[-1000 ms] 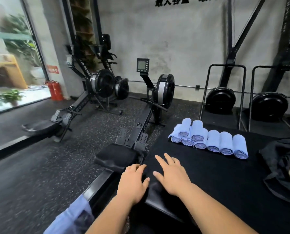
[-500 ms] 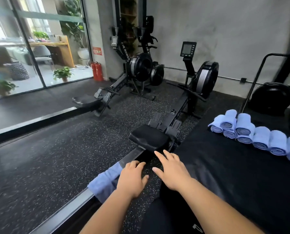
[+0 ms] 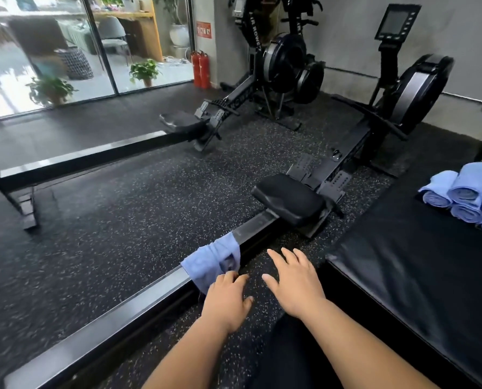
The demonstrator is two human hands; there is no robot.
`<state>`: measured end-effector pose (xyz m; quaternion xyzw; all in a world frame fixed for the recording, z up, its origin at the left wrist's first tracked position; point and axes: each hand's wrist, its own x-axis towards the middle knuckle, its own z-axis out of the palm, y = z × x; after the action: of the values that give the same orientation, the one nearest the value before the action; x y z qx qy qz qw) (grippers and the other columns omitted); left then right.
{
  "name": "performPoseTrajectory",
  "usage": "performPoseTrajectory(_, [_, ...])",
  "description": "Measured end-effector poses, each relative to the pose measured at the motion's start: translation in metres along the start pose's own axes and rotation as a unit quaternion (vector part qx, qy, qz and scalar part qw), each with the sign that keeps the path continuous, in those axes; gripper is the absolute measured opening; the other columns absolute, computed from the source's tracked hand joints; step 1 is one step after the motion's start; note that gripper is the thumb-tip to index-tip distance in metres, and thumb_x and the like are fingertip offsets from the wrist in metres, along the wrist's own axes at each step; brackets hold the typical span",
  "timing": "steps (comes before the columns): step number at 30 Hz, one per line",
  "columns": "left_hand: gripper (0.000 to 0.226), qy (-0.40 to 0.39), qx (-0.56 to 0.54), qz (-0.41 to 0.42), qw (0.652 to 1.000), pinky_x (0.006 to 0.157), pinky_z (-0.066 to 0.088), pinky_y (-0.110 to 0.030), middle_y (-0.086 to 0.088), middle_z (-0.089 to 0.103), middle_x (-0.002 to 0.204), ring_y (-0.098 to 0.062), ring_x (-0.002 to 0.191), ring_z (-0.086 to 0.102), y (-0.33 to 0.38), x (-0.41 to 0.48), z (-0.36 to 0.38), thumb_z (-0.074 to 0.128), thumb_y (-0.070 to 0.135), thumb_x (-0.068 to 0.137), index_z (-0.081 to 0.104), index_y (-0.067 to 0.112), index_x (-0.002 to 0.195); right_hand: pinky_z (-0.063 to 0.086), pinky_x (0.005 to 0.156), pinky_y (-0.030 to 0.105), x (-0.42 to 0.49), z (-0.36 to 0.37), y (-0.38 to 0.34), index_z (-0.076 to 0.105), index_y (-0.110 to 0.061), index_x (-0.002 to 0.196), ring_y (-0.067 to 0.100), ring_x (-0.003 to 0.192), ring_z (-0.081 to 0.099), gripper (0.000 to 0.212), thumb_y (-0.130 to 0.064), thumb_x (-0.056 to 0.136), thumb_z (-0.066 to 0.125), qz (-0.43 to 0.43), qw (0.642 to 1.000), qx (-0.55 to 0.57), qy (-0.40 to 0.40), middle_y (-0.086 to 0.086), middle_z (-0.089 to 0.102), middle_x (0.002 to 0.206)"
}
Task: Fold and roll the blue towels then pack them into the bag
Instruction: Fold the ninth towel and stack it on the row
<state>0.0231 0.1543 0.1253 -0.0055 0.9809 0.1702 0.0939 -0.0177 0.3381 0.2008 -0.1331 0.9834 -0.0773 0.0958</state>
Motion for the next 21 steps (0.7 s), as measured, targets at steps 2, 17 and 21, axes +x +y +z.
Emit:
performPoseTrajectory(2, [0.064, -0.008, 0.0, -0.006, 1.0, 0.117, 0.038, -0.042, 0.0, 0.043, 0.157, -0.026, 0.142, 0.04, -0.009, 0.001, 0.008, 0.052, 0.053, 0.101, 0.038, 0.029, 0.159, 0.015, 0.129, 0.044, 0.006, 0.012, -0.005, 0.016, -0.036, 0.165, 0.029, 0.159, 0.006, 0.068, -0.061, 0.106, 0.037, -0.001, 1.0, 0.015, -0.02, 0.001, 0.018, 0.173])
performPoseTrajectory(17, [0.064, -0.063, 0.017, -0.093, 0.994, 0.119, 0.034, -0.042, -0.005, 0.039, 0.158, -0.03, 0.145, 0.033, -0.071, 0.033, 0.06, 0.053, 0.05, 0.1, 0.037, 0.026, 0.157, 0.02, 0.126, 0.049, 0.061, 0.073, -0.043, 0.018, -0.031, 0.163, 0.033, 0.158, 0.008, 0.063, -0.051, 0.108, 0.04, -0.101, 0.984, -0.092, -0.112, 0.008, 0.013, 0.172])
performPoseTrajectory(21, [0.067, -0.064, 0.046, -0.115, 0.99, 0.123, 0.029, -0.044, -0.011, 0.028, 0.165, -0.034, 0.151, 0.024, -0.086, 0.05, 0.063, 0.054, 0.05, 0.1, 0.034, 0.023, 0.159, 0.02, 0.126, 0.048, 0.082, 0.083, -0.04, 0.014, -0.032, 0.165, 0.032, 0.158, 0.007, 0.063, -0.05, 0.109, 0.038, -0.09, 0.984, -0.085, -0.126, 0.006, 0.01, 0.173])
